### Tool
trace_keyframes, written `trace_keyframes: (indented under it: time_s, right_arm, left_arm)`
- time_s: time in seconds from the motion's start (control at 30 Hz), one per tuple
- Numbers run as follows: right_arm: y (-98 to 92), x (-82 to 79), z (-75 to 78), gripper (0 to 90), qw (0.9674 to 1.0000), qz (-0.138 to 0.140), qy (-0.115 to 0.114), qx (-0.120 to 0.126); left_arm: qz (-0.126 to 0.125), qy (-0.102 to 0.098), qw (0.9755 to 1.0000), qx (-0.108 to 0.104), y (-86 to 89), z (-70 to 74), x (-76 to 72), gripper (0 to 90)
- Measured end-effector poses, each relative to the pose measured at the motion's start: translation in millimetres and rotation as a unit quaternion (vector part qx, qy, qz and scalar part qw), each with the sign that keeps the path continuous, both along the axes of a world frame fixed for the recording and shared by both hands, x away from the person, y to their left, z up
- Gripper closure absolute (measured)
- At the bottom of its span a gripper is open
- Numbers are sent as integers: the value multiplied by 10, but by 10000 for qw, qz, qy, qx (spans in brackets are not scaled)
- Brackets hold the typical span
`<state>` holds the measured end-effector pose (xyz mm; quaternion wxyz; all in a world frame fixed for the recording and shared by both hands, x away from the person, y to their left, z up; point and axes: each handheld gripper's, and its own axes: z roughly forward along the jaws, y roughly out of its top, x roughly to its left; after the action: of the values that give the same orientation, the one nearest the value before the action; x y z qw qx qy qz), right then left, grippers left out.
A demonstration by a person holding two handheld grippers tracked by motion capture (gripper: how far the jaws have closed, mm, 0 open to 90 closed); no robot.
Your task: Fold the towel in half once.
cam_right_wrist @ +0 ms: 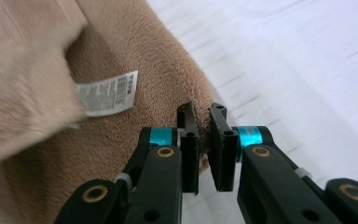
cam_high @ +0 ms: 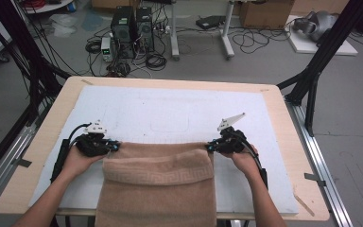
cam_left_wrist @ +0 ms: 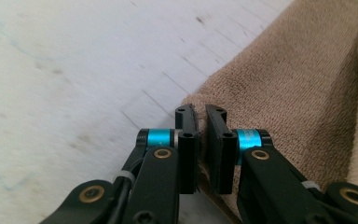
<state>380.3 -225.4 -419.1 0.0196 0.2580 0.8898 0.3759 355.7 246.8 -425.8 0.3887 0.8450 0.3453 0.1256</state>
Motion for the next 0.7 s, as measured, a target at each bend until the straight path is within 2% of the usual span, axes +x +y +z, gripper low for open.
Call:
trace_keyframes:
  time_s: [0.07,0.17,0.27,0.43,0.5,0.53,0.57,0.6,0.63,0.67,0.7]
  right_arm:
    - [11,94,70,845,9999,-96,-87,-77]
    - [16,273,172,847,9992,-296,-237,-144]
    - [-6,485,280,849,9983,-484,-243,-200]
    - [-65,807,699,857,9961,-722,-445,-239]
    - [-61,881,875,856,9947,-789,-617,-242]
    - [-53,904,936,849,9940,-804,-717,-200]
    - [-42,935,961,800,9938,-841,-695,-205]
    - [-27,962,956,729,9934,-918,-645,-234]
    - [-16,969,928,705,9937,-920,-601,-204]
    - [-4,963,894,656,9940,-921,-554,-201]
    - [12,949,858,644,9943,-908,-512,-217]
  left_arm:
    - [198,-162,9995,-189,-4,67,66,840]
    - [396,-244,9982,-377,-13,203,236,840]
    - [474,-421,9974,-354,-75,383,417,841]
    - [521,-693,9951,-481,-111,833,726,842]
    - [579,-775,9943,-447,-122,965,806,842]
    - [581,-764,9946,-391,-125,992,835,840]
    - [597,-753,9948,-350,-129,984,854,831]
    - [648,-685,9951,-280,-129,955,868,794]
    - [679,-561,9959,-214,-116,919,878,716]
    - [680,-436,9964,-261,-100,874,878,656]
    - [615,-398,9968,-320,-80,826,859,644]
